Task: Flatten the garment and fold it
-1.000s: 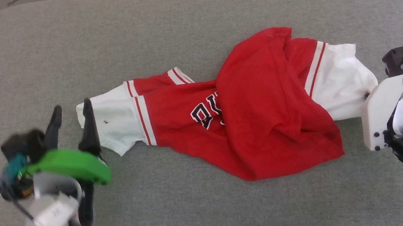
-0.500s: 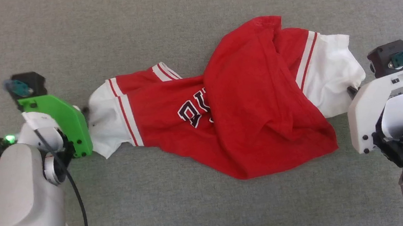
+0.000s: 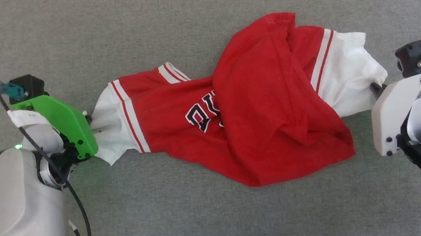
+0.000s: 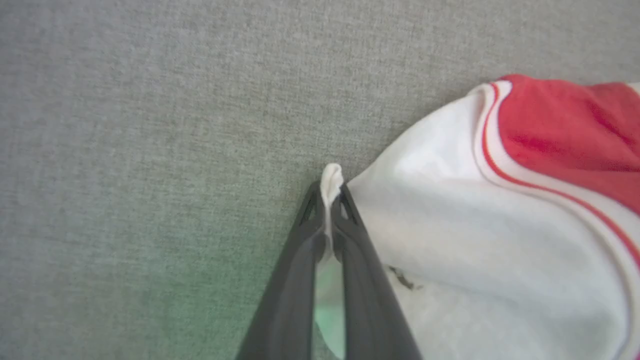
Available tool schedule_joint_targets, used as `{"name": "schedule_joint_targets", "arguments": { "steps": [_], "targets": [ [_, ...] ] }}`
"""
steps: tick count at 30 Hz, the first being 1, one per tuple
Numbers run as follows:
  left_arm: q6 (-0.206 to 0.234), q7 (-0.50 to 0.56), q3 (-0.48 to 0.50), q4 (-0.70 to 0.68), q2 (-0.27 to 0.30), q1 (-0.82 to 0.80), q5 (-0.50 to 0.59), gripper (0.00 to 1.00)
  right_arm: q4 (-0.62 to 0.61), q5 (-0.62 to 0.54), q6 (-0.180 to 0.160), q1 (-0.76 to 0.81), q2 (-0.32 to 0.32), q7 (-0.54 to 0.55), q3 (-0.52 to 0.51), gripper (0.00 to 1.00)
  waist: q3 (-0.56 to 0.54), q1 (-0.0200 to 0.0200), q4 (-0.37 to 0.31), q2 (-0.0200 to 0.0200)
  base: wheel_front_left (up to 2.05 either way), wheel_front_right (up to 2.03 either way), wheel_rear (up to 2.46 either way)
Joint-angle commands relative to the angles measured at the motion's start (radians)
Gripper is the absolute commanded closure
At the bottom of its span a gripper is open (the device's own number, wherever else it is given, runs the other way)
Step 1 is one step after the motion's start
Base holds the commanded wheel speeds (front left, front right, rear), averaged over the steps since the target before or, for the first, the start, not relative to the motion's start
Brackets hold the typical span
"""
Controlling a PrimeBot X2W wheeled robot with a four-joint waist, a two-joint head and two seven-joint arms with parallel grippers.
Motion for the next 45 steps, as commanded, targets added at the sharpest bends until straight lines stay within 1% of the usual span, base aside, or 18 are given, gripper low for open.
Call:
{"name": "schedule_joint_targets", "arguments": {
  "steps": [1, 7, 8, 9, 14, 18, 21, 22, 25, 28, 34, 40, 45],
  "targets": [
    [-0.007, -0.005, -0.001, 0.014, -0.030, 0.041, -0.026, 1.00, 0.002, -0.002, -0.002, 0.004, -0.001, -0.017, -0.007, 1.00, -0.014, -0.0001, 0.008, 0.0000, 0.00, 0.00, 0.00],
    [-0.012, -0.137, 0.055, -0.063, -0.041, -0.001, -0.069, 1.00, 0.027, 0.013, -0.002, -0.048, -0.001, -0.108, -0.036, 1.00, -0.076, -0.0001, 0.016, 0.0000, 0.00, 0.00, 0.00],
    [-0.009, -0.215, 0.076, -0.102, -0.030, -0.045, -0.064, 1.00, 0.043, 0.018, -0.002, -0.105, -0.025, -0.144, -0.052, 1.00, -0.122, -0.0001, 0.012, 0.0000, 0.00, 0.00, 0.00],
    [-0.007, -0.238, 0.082, -0.110, -0.028, -0.062, -0.062, 1.00, 0.050, 0.024, -0.002, -0.125, -0.034, -0.152, -0.059, 1.00, -0.136, -0.0001, 0.011, 0.0000, 0.00, 0.00, 0.00],
    [-0.001, -0.341, 0.100, -0.131, -0.017, -0.163, -0.049, 1.00, 0.100, 0.050, -0.002, -0.246, -0.124, -0.210, -0.065, 1.00, -0.219, -0.0001, -0.004, 0.0000, 0.00, 0.00, 0.00],
    [0.010, -0.420, 0.111, -0.138, -0.008, -0.229, -0.032, 1.00, 0.144, 0.075, -0.002, -0.328, -0.175, -0.262, -0.066, 1.00, -0.275, -0.0001, -0.017, 0.0000, 0.00, 0.00, 0.00],
    [0.024, -0.508, 0.138, -0.161, -0.007, -0.265, -0.029, 1.00, 0.156, 0.076, -0.002, -0.375, -0.192, -0.332, -0.081, 1.00, -0.312, -0.0001, -0.026, 0.0000, 0.00, 0.00, 0.00],
    [0.031, -0.530, 0.150, -0.167, -0.010, -0.269, -0.034, 1.00, 0.159, 0.081, -0.002, -0.386, -0.185, -0.358, -0.099, 1.00, -0.324, -0.0001, -0.028, 0.0000, 0.00, 0.00, 0.00],
    [0.039, -0.548, 0.166, -0.181, -0.009, -0.253, -0.041, 1.00, 0.174, 0.083, -0.002, -0.371, -0.187, -0.375, -0.105, 1.00, -0.346, -0.0001, -0.032, 0.0000, 0.00, 0.00, 0.00],
    [0.055, -0.542, 0.172, -0.188, 0.013, -0.210, -0.026, 1.00, 0.187, 0.086, -0.002, -0.327, -0.193, -0.365, -0.107, 1.00, -0.353, -0.0001, -0.032, 0.0000, 0.00, 0.00, 0.00],
    [0.063, -0.526, 0.180, -0.197, 0.020, -0.159, -0.034, 1.00, 0.190, 0.089, -0.002, -0.276, -0.196, -0.364, -0.121, 1.00, -0.359, -0.0001, -0.024, 0.0000, 0.00, 0.00, 0.00],
    [0.068, -0.506, 0.171, -0.218, 0.015, -0.154, -0.041, 1.00, 0.170, 0.096, -0.002, -0.282, -0.199, -0.363, -0.104, 1.00, -0.361, -0.0001, -0.018, 0.0000, 0.00, 0.00, 0.00],
    [0.067, -0.471, 0.152, -0.229, 0.018, -0.171, -0.044, 1.00, 0.156, 0.116, -0.002, -0.314, -0.204, -0.332, -0.073, 1.00, -0.339, -0.0001, -0.022, 0.0000, 0.00, 0.00, 0.00]
  ]
}}
